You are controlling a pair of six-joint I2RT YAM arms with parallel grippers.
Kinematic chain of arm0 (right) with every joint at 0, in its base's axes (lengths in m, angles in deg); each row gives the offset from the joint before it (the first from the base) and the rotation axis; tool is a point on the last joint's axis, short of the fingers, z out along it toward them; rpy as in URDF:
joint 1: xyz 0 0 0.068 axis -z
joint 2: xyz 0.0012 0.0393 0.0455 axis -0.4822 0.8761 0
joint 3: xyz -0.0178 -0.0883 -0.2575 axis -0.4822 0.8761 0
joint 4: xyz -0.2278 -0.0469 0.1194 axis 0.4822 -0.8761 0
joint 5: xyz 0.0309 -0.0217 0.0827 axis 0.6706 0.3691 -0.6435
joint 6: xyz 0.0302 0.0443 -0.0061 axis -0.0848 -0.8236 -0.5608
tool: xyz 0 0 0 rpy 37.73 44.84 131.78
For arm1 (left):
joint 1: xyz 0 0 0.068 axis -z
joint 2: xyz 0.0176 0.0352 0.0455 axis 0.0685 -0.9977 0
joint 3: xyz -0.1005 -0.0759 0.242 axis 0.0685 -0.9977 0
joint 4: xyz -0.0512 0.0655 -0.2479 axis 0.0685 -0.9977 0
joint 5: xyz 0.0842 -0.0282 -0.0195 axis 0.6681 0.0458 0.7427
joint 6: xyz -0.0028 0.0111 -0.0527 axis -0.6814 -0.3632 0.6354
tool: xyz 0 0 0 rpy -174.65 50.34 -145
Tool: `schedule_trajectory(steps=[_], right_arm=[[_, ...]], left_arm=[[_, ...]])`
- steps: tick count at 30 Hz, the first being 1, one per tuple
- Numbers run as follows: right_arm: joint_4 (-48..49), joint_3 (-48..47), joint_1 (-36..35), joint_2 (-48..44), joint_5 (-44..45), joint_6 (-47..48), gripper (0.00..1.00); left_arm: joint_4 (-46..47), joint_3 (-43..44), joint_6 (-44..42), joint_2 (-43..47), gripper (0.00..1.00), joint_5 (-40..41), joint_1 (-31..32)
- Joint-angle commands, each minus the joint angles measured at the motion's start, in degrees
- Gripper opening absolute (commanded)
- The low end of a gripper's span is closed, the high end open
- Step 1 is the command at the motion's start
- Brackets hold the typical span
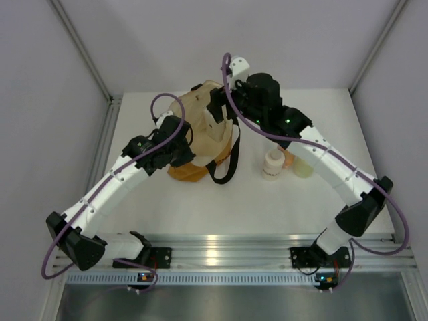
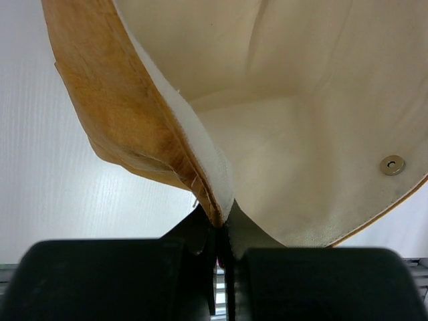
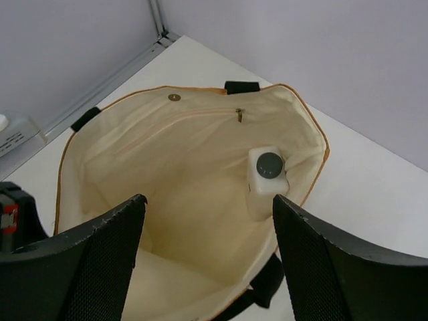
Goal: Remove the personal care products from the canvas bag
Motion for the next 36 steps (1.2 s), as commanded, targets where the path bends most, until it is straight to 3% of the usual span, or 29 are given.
schedule_trajectory(steps=[1,11,25,36], right_arm=[[-1.58,-5.43,-1.27,5.61,3.77,1.82,0.75],[-4.13,-18.87,-1.19,20.82,7.73,4.28,0.74],[-4.04,-27.49,0.83,34.27,14.06,12.02,0.76],[-3.95,-28.29,3.64,39.99,14.42,13.69,0.76]], left_arm=[[2.03,1.88,-0.62,0.26,0.00,-1.14,-0.14],[1.85,2.93,0.53,0.17,0.00,-1.40,-0.15],[1.94,3.63,1.14,0.87,0.00,-1.76,-0.32],[1.85,1.61,2.81,3.42,0.00,0.97,-0.32]])
